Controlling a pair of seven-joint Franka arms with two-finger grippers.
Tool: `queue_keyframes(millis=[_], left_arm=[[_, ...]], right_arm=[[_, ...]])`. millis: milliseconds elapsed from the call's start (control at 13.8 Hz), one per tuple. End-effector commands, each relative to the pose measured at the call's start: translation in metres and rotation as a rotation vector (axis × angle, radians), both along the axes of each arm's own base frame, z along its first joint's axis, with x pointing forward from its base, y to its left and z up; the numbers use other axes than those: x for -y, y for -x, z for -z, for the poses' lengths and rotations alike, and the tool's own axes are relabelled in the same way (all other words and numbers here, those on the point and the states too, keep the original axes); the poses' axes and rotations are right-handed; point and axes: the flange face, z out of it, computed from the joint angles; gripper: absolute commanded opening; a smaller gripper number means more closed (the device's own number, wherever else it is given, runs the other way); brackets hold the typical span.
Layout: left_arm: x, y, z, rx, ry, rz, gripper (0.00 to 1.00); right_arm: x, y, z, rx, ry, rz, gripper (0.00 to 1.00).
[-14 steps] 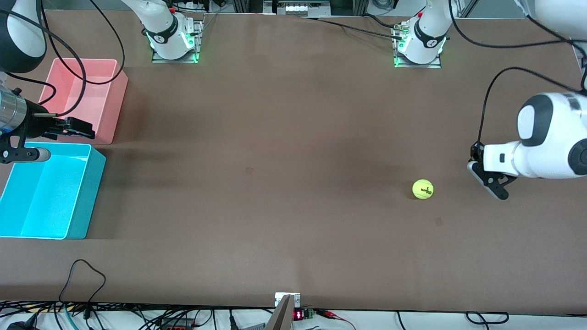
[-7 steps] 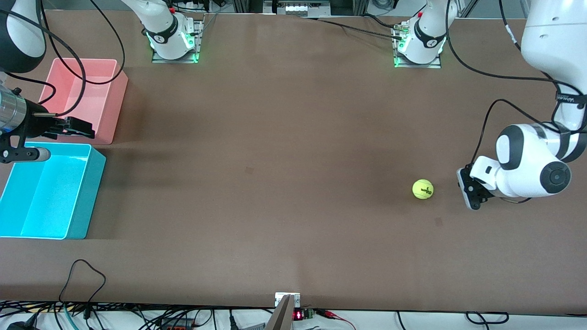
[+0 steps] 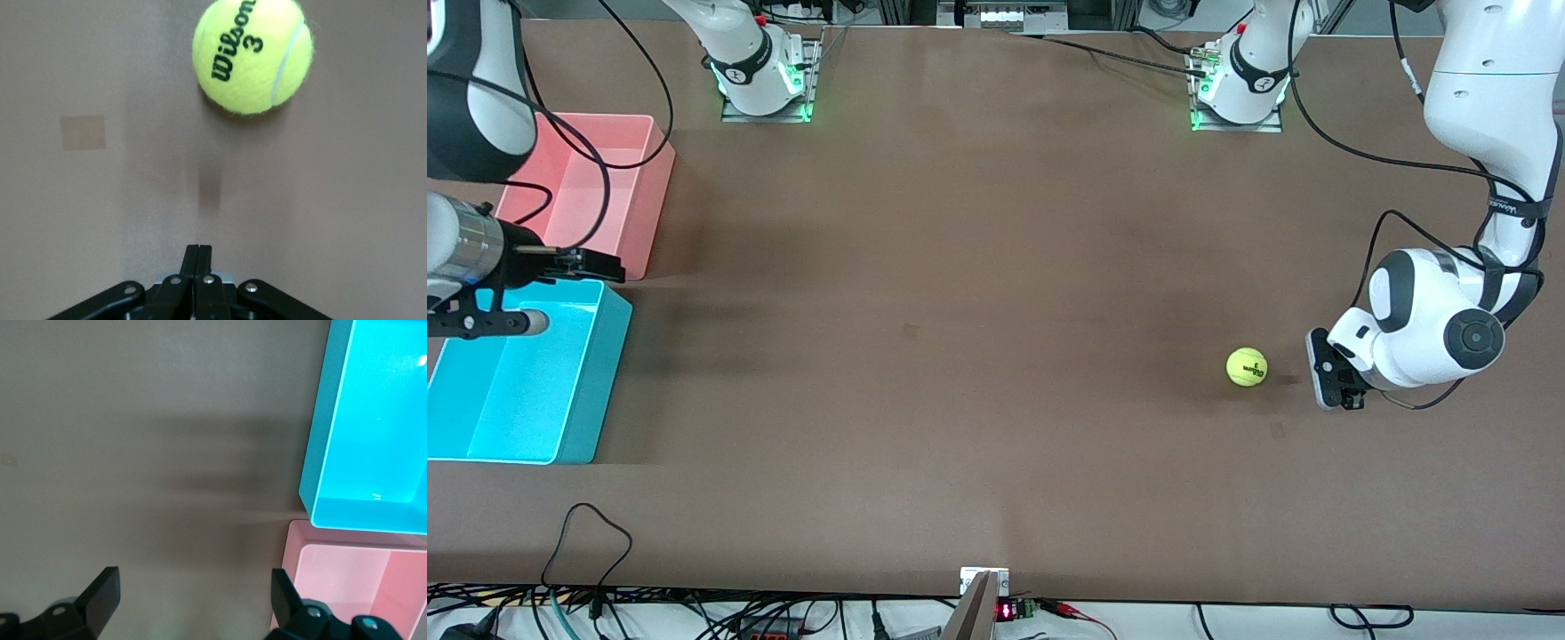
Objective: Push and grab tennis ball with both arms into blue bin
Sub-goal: 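Lower the left gripper down beside the yellow tennis ball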
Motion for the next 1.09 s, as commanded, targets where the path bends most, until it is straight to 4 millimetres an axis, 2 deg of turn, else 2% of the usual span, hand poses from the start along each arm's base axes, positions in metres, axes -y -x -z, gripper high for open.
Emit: queue_keyframes(millis=[0, 363, 580, 653, 725, 870, 1016], left_arm=[[-0.001, 0.003, -0.001, 0.016, -0.013, 0.039, 0.00], [-0.019, 0.005, 0.003, 0.008, -0.031, 0.047, 0.00], [-0.004, 0.004, 0.004, 0.008, -0.027, 0.069, 0.00], [0.013, 0.002, 0.005, 0.008, -0.026, 0.088, 0.00], [0.042, 0.002, 0.010, 0.001, -0.025, 0.121, 0.00], [0.118, 0.002, 0.010, 0.011, -0.033, 0.129, 0.00], [0.204, 0.015, 0.006, 0.024, -0.043, 0.120, 0.00]], right_arm=[[-0.001, 0.002, -0.004, -0.001, 0.006, -0.009, 1.00], [-0.002, 0.002, -0.001, -0.009, 0.007, -0.007, 1.00], [-0.001, 0.002, 0.002, -0.017, 0.008, 0.000, 1.00], [-0.001, 0.002, 0.002, -0.017, 0.004, -0.007, 1.00], [0.000, 0.002, 0.002, -0.017, 0.006, -0.007, 1.00], [-0.001, 0.001, 0.003, -0.018, 0.006, -0.010, 1.00], [0.001, 0.002, 0.004, -0.023, 0.006, -0.006, 1.00]])
